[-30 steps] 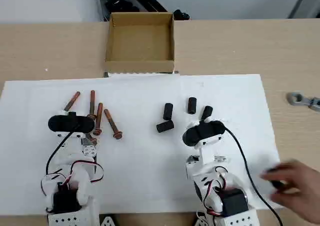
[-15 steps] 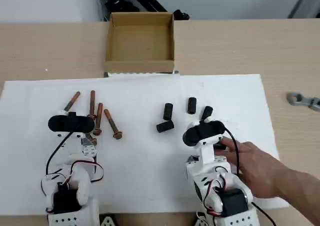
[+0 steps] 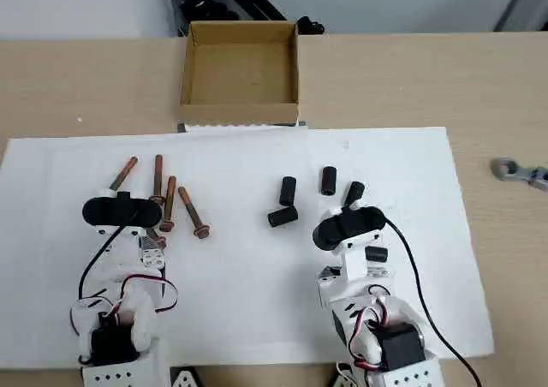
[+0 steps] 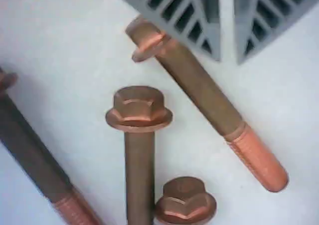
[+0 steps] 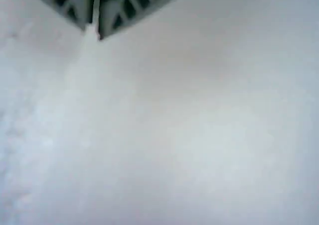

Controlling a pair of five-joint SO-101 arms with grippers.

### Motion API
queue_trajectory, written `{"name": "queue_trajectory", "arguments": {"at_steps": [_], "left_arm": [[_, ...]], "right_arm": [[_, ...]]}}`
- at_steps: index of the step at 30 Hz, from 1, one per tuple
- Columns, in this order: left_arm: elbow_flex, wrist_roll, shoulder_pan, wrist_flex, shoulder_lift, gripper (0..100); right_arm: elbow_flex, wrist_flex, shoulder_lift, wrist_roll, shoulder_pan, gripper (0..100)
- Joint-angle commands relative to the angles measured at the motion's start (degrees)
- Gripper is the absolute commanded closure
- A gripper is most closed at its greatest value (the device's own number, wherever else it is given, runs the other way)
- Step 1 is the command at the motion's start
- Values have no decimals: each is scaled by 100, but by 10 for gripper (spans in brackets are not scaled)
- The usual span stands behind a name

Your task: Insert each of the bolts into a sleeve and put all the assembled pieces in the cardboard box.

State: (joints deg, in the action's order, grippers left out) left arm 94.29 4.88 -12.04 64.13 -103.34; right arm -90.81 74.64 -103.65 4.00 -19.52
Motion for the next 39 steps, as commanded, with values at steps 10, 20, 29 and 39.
{"name": "queue_trajectory", "arguments": {"at_steps": [10, 20, 29, 39], "left_arm": [[-163, 18, -26, -62, -79, 994], [-171, 9, -26, -70, -79, 994], [-752, -202, -422, -26, -35, 992], [-3099, 44, -1099, 9, 3130, 928]], "right_arm": [[35, -101, -31, -53, -22, 991], [35, -101, -31, -53, -22, 991], [35, -101, -31, -53, -22, 991], [35, -101, -31, -53, -22, 991]]}}
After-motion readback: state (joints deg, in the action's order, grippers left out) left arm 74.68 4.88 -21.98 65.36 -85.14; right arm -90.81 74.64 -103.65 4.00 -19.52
